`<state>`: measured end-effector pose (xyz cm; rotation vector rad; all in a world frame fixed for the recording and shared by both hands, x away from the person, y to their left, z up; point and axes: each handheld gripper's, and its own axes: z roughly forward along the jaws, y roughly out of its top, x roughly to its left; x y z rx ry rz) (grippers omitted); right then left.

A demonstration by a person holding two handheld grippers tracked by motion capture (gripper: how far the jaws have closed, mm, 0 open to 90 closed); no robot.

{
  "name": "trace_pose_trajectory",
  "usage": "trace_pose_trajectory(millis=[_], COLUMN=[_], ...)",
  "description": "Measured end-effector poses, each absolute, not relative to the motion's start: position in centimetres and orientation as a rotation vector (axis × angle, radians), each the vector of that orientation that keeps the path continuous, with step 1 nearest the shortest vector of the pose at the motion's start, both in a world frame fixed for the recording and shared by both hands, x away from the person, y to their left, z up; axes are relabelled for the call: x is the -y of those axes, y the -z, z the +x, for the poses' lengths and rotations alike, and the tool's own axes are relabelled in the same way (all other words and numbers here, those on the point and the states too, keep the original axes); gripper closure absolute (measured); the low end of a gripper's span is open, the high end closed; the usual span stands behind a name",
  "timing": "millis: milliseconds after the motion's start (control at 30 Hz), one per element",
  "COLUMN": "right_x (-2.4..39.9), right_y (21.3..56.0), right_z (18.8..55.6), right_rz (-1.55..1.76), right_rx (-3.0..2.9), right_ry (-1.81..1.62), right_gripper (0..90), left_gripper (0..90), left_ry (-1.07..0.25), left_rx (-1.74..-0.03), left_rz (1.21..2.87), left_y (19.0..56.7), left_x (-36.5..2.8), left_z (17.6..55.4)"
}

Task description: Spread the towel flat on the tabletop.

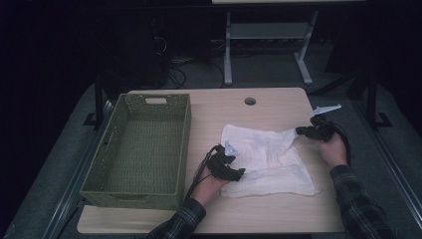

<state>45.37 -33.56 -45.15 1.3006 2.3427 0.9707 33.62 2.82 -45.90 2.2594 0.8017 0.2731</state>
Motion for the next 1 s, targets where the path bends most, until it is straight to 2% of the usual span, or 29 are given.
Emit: trace_pose_trajectory(millis=[267,500,633,1000], right_x=[33.1,33.1,33.4,33.8], right_y=[44.1,45.4,45.1,44.3], right_z=[48.1,50.2,49.6,46.0], right_rz=[1.292,1.348,1.351,1.299], right_rx=[-2.328,-2.341,-2.329,-2.334], right_ry=[-0.951,-0.826,-0.885,-1.014], right_gripper=[86.2,85.0,76.9,73.9], left_gripper=[33.7,31.5,31.3,31.6], left_ry=[-0.285,-0.305,-0.311,-0.341], left_rx=[-0.809,-0.799,-0.795,-0.814], left_rz=[2.254,2.259,2.256,2.256], left_y=[45.8,45.6,45.4,45.4], left_x=[-3.0,-3.0,-3.2,-3.0], left_z=[33.7,33.5,33.2,33.2])
